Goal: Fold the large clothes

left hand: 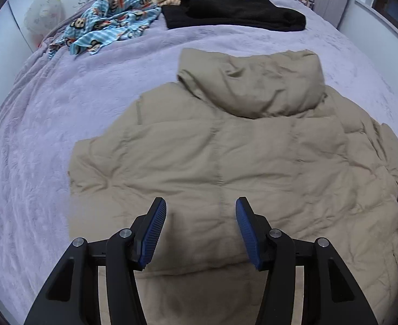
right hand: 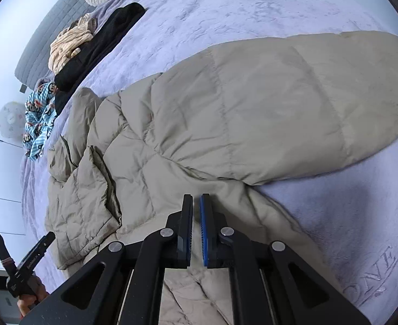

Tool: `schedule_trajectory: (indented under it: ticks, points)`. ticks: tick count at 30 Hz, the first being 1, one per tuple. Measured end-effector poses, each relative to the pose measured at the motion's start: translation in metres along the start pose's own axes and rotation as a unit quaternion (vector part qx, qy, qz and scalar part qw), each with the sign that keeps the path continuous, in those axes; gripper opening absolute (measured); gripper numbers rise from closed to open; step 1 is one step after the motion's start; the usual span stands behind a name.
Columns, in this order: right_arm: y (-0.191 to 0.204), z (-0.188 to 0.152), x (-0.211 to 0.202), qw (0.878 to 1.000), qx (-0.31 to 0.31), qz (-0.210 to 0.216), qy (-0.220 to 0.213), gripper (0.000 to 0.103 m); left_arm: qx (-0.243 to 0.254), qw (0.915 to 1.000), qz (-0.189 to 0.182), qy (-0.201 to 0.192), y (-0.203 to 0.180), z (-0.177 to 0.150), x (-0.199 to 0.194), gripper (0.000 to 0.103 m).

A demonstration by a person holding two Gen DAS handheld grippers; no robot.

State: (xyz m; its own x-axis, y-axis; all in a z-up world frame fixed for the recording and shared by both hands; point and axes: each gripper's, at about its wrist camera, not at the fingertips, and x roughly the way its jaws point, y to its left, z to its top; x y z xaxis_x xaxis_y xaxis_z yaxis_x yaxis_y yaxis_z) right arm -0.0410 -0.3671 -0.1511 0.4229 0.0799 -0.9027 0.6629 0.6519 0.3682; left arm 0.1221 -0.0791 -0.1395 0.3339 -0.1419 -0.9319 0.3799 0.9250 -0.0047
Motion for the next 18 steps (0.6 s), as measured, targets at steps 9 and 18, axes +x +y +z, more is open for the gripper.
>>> schedule_trajectory:
  ticks: [9, 18]
  points:
    - [-0.072, 0.012, -0.035, 0.996, 0.076, -0.014, -0.032, 0.06, 0.03, 0.9989, -0.028, 0.025, -0.097, -0.005, 0.005, 0.059]
    - [-0.148, 0.022, -0.061, 0.988, 0.134, -0.037, -0.065, 0.079, 0.065, 0.9978, -0.014, 0.011, -0.153, 0.01, 0.002, 0.103]
